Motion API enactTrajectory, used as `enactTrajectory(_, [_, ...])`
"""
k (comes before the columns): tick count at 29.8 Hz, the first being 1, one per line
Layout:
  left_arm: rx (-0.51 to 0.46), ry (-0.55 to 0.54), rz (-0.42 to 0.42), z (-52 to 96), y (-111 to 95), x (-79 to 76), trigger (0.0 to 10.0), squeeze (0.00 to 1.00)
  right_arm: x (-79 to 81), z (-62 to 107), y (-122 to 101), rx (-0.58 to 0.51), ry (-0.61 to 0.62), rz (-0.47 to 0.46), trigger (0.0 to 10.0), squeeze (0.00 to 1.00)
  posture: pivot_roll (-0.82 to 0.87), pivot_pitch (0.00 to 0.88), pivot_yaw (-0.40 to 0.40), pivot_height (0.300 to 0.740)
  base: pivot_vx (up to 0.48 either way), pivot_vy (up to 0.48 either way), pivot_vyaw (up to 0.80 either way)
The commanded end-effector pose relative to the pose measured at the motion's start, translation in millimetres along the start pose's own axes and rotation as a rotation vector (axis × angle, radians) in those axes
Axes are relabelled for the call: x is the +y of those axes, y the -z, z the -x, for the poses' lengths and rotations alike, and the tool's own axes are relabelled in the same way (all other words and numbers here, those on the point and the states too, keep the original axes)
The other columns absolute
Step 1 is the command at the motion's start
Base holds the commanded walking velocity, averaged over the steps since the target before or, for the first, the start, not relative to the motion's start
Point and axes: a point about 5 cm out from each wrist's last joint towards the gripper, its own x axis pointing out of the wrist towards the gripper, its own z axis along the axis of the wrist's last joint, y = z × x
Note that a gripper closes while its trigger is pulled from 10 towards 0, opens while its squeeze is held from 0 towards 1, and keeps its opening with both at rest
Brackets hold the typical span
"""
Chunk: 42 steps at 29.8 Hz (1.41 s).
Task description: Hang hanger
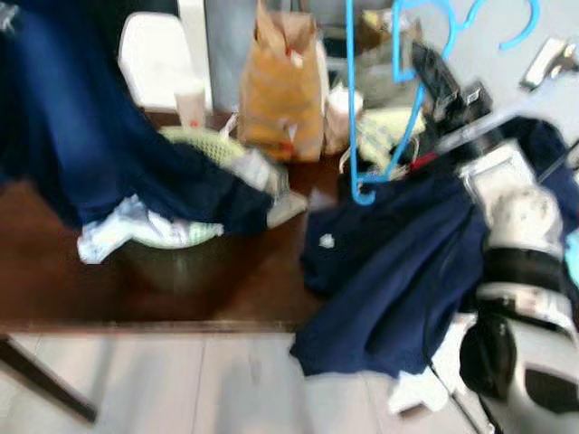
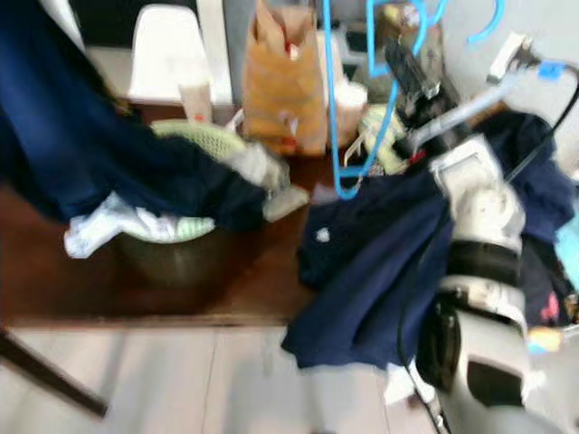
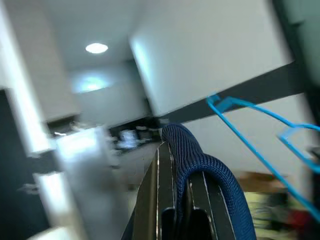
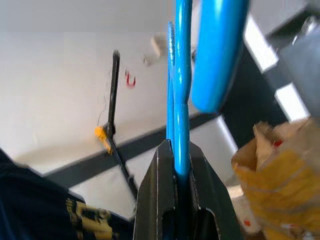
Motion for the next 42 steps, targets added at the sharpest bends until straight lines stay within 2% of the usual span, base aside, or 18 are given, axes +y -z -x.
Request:
enactTrajectory(1, [0.031, 0.003, 0.030, -1.1, 11, -9.3, 10.0, 0.00, 3.2, 1.3, 2, -0.011, -0.016, 0.004, 10.0, 0.00, 0.08, 0.000, -0.033, 0.740, -0.480, 0.000, 0.00])
enactTrajectory(5, [0.030, 0.039, 0.141, -7.2, 17, -29.7, 10.0, 0.00, 6.0, 1.9, 5, -0.009, -0.039, -0.004, 10.0, 0.00, 0.07, 0.000, -0.030, 0.740, -0.480, 0.000, 0.00])
enactTrajectory(9, [0.014, 0.054, 0.190, -16.5, 9, -37.1, 10.0, 0.00, 12.6, 1.8, 8, 0.000, -0.105, -0.025, 10.0, 0.00, 0.07, 0.000, -0.024, 0.740, -0.480, 0.000, 0.00])
enactTrajectory(14, [-0.069, 0.048, 0.272, -23.9, -7, -36.6, 10.0, 0.00, 20.1, 4.9, 9, 0.007, -0.181, -0.063, 10.0, 0.00, 0.07, 0.000, -0.026, 0.740, -0.480, 0.000, 0.00])
enactTrajectory(16, [-0.128, 0.053, 0.352, -26.7, -16, -36.1, 10.0, 0.00, 25.7, 8.8, 12, 0.026, -0.240, -0.082, 10.0, 0.00, 0.07, 0.000, -0.027, 0.740, -0.480, 0.000, 0.00])
enactTrajectory(19, [-0.143, 0.060, 0.406, -27.6, -16, -38.6, 10.0, 0.00, 27.2, 10.4, 14, 0.042, -0.253, -0.081, 10.0, 0.00, 0.08, 0.000, -0.029, 0.740, -0.480, 0.000, 0.00])
enactTrajectory(22, [-0.127, 0.074, 0.449, -27.0, -10, -44.8, 10.0, 0.00, 27.2, 11.0, 17, 0.064, -0.246, -0.065, 10.0, 0.00, 0.08, 0.000, -0.031, 0.740, -0.480, 0.000, 0.00])
enactTrajectory(25, [0.070, 0.091, 0.504, -14.7, 39, -67.3, 10.0, 0.00, 21.4, 13.0, 26, 0.129, -0.182, -0.017, 10.0, 0.00, 0.07, 0.000, -0.030, 0.740, -0.480, 0.000, 0.00])
enactTrajectory(29, [0.402, -0.001, 0.472, 32.2, 120, -77.8, 10.0, 0.00, 4.1, 33.5, 40, 0.260, -0.061, 0.013, 10.0, 0.00, 0.04, 0.000, -0.029, 0.740, 0.000, 0.000, 0.00])
enactTrajectory(31, [0.557, -0.083, 0.446, 60.3, 151, -73.4, 10.0, 0.00, -10.3, 50.4, 54, 0.363, 0.045, 0.050, 10.0, 0.00, 0.04, 0.008, -0.036, 0.740, 0.000, 0.000, -0.60])
enactTrajectory(32, [0.557, -0.083, 0.446, 60.3, 151, -73.4, 10.0, 0.00, -10.3, 50.4, 54, 0.363, 0.045, 0.050, 10.0, 0.00, 0.04, 0.008, -0.036, 0.740, 0.000, 0.000, -0.80])
enactTrajectory(33, [0.649, -0.132, 0.409, 79.6, 169, -69.5, 10.0, 0.00, -20.6, 62.5, 64, 0.432, 0.132, 0.060, 10.0, 0.00, 0.04, 0.011, -0.037, 0.740, 0.000, 0.000, -0.80])
enactTrajectory(34, [0.854, -0.275, 0.351, 134.9, 208, -63.3, 10.0, 0.00, -46.9, 105.0, 95, 0.612, 0.390, 0.104, 10.0, 0.00, 0.02, 0.024, -0.048, 0.740, 0.000, 0.000, -0.80])
enactTrajectory(35, [0.854, -0.275, 0.351, 134.9, 208, -63.3, 10.0, 0.00, -46.9, 105.0, 95, 0.612, 0.390, 0.104, 10.0, 0.00, 0.02, 0.024, -0.048, 0.740, 0.000, 0.000, -0.80])
enactTrajectory(36, [0.936, -0.321, 0.322, 161.1, 222, -64.6, 10.0, 0.00, -54.2, 128.5, 108, 0.701, 0.482, 0.126, 10.0, 0.00, 0.01, 0.027, -0.049, 0.740, 0.000, 0.000, -0.80])
enactTrajectory(37, [0.982, -0.345, 0.306, 176.6, 229, -66.4, 10.0, 0.00, -57.3, 143.0, 116, 0.754, 0.530, 0.140, 10.0, 0.00, 0.01, 0.027, -0.049, 0.740, 0.000, 0.000, -0.80])
enactTrajectory(38, [0.982, -0.345, 0.306, 176.6, 229, -66.4, 10.0, 0.00, -57.3, 143.0, 116, 0.754, 0.530, 0.140, 10.0, 0.00, 0.01, 0.027, -0.049, 0.740, 0.000, 0.000, -0.80])
enactTrajectory(42, [1.263, -0.442, 0.315, 280.8, 250, -98.1, 10.0, 0.00, -57.5, 227.9, 148, 0.914, 0.745, 0.123, 10.0, 0.00, -0.02, 0.049, -0.048, 0.740, 0.000, 0.000, -0.80])
